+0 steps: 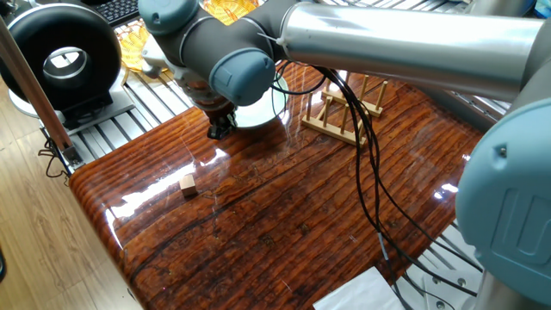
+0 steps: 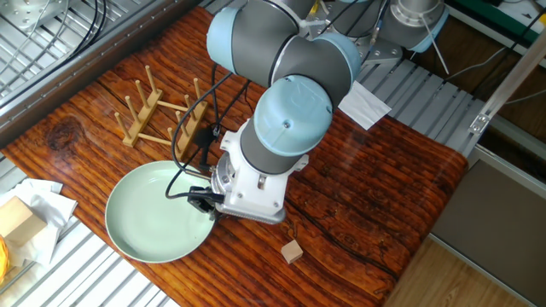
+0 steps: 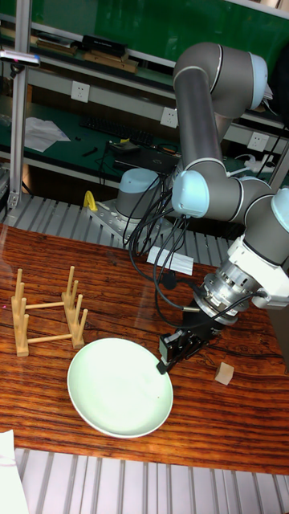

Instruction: Put the dish on the dish rack

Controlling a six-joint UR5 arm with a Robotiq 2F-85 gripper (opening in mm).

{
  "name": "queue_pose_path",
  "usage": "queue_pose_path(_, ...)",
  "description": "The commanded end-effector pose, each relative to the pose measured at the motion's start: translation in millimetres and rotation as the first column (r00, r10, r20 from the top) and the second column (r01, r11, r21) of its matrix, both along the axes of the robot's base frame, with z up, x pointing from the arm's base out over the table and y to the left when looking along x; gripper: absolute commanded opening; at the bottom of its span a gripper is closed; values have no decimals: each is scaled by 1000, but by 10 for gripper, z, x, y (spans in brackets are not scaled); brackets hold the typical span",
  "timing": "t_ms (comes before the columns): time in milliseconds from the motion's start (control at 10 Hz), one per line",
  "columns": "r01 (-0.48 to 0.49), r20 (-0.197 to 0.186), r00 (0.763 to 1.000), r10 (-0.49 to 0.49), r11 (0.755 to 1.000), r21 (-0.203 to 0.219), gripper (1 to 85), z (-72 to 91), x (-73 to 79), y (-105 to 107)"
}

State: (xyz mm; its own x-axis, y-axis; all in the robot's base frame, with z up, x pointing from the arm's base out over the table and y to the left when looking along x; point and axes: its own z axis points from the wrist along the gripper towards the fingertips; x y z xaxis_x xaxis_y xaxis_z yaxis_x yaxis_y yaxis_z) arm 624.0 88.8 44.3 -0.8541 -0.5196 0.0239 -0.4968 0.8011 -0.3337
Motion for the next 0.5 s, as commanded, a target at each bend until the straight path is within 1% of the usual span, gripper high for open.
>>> queue_pose_path(0,3,2,1000,-3,1000,12,10,-13,18,16)
queue_pose_path(400,3,2,1000,-3,1000,16,10,-29,24,23)
